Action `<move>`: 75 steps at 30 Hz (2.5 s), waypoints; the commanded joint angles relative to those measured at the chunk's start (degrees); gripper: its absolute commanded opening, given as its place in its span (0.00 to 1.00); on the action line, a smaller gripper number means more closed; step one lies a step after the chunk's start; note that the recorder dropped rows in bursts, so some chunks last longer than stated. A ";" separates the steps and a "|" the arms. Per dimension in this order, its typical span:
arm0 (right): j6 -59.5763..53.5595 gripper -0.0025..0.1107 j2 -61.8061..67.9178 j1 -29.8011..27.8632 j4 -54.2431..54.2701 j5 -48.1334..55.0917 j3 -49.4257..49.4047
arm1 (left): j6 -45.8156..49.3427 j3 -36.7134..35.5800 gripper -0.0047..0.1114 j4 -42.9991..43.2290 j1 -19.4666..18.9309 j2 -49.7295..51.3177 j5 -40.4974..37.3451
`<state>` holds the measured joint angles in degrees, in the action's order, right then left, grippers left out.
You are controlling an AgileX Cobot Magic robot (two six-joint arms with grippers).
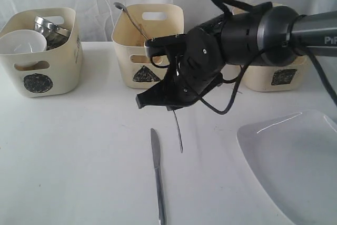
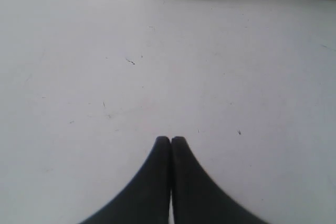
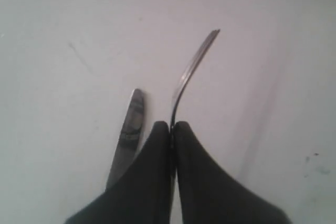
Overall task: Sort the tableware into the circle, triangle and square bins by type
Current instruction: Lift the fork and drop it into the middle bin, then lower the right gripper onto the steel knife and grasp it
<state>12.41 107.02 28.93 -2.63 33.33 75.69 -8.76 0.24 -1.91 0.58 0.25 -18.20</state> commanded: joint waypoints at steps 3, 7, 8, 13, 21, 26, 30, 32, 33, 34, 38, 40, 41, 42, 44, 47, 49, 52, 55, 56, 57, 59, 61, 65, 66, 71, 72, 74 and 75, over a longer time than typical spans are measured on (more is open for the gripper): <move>-18.48 0.02 -5.50 -2.25 20.22 2.71 1.62 | 0.15 -0.24 0.04 -0.60 0.10 -0.25 -1.83; -28.17 0.02 -6.36 -9.07 36.78 2.33 6.30 | 0.15 -0.24 0.04 -0.60 0.10 -0.25 -1.83; -31.24 0.02 -6.09 -10.81 41.41 2.33 7.38 | 0.15 -0.24 0.04 -0.60 0.10 -0.25 -1.83; -46.19 0.02 -3.51 -17.53 66.15 2.43 11.78 | 0.15 -0.24 0.04 -0.60 0.10 -0.25 -1.83; -75.54 0.02 6.26 -19.29 102.05 3.84 18.44 | 0.15 -0.24 0.04 -0.60 0.10 -0.25 -1.83; -84.83 0.02 12.12 -19.29 102.58 0.41 21.68 | 0.15 -0.24 0.04 -0.60 0.10 -0.25 -1.83; -90.62 0.02 15.10 -19.29 102.58 -2.30 24.32 | 0.15 -0.24 0.04 -0.60 0.10 -0.25 -1.83; -92.82 0.02 16.05 -19.29 102.58 -3.90 25.58 | 0.15 -0.24 0.04 -0.60 0.10 -0.25 -1.83; -93.42 0.02 16.58 -19.29 102.58 -4.23 26.19 | 0.15 -0.24 0.04 -0.60 0.10 -0.25 -1.83; -93.79 0.02 17.12 -19.29 102.58 -4.65 27.00 | 0.15 -0.24 0.04 -0.60 0.10 -0.25 -1.83; -94.88 0.02 19.98 -19.29 102.58 -5.84 30.76 | 0.15 -0.24 0.04 -0.60 0.10 -0.25 -1.83; -94.88 0.02 21.06 -19.29 102.58 -6.33 32.22 | 0.15 -0.24 0.04 -0.60 0.10 -0.25 -1.83; -94.88 0.02 21.86 -19.29 102.58 -6.72 33.20 | 0.15 -0.24 0.04 -0.60 0.10 -0.25 -1.83; -94.88 0.02 22.51 -19.29 102.58 -6.91 33.75 | 0.15 -0.24 0.04 -0.60 0.10 -0.25 -1.83; -94.88 0.02 23.67 -19.29 102.58 -8.17 34.50 | 0.15 -0.24 0.04 -0.60 0.10 -0.25 -1.83; -94.76 0.11 24.94 -19.29 102.58 -9.75 34.50 | 0.15 -0.24 0.04 -0.60 0.10 -0.25 -1.83; -94.67 0.22 25.61 -19.29 102.58 -9.84 34.50 | 0.15 -0.24 0.04 -0.60 0.10 -0.25 -1.83; -94.67 0.35 25.91 -19.29 102.58 -9.97 34.50 | 0.15 -0.24 0.04 -0.60 0.10 -0.25 -1.83; -94.38 0.37 25.68 -19.29 102.58 -9.61 34.50 | 0.15 -0.24 0.04 -0.60 0.10 -0.25 -1.83; -93.29 0.37 25.43 -19.29 102.58 -9.47 34.50 | 0.15 -0.24 0.04 -0.60 0.10 -0.25 -1.83; -91.71 0.37 25.08 -19.29 102.58 -9.33 34.50 | 0.15 -0.24 0.04 -0.60 0.10 -0.25 -1.83; -86.43 0.34 23.95 -19.52 100.41 -8.47 34.50 | 0.15 -0.24 0.04 -0.60 0.10 -0.25 -1.83; -78.85 0.27 22.42 -19.76 92.31 -7.25 34.50 | 0.15 -0.24 0.04 -0.60 0.10 -0.25 -1.83; -59.84 0.02 18.14 -19.89 65.07 -2.82 34.50 | 0.15 -0.24 0.04 -0.60 0.10 -0.25 -1.83; -54.27 0.02 16.98 -19.77 56.70 -0.23 34.50 | 0.15 -0.24 0.04 -0.60 0.10 -0.25 -1.83; -32.37 0.02 12.76 -16.76 21.85 18.07 33.45 | 0.15 -0.24 0.04 -0.60 0.10 -0.25 -1.83; -27.87 0.02 12.11 -15.46 15.66 22.18 32.39 | 0.15 -0.24 0.04 -0.60 0.10 -0.25 -1.83; -18.77 0.02 10.94 -12.23 5.77 29.15 29.21 | 0.15 -0.24 0.04 -0.60 0.10 -0.25 -1.83; -14.50 0.02 10.09 -10.28 2.63 32.08 26.61 | 0.15 -0.24 0.04 -0.60 0.10 -0.25 -1.83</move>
<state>-14.26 118.86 14.83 11.96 56.07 106.82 -8.76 0.24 -1.91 0.58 0.25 -18.20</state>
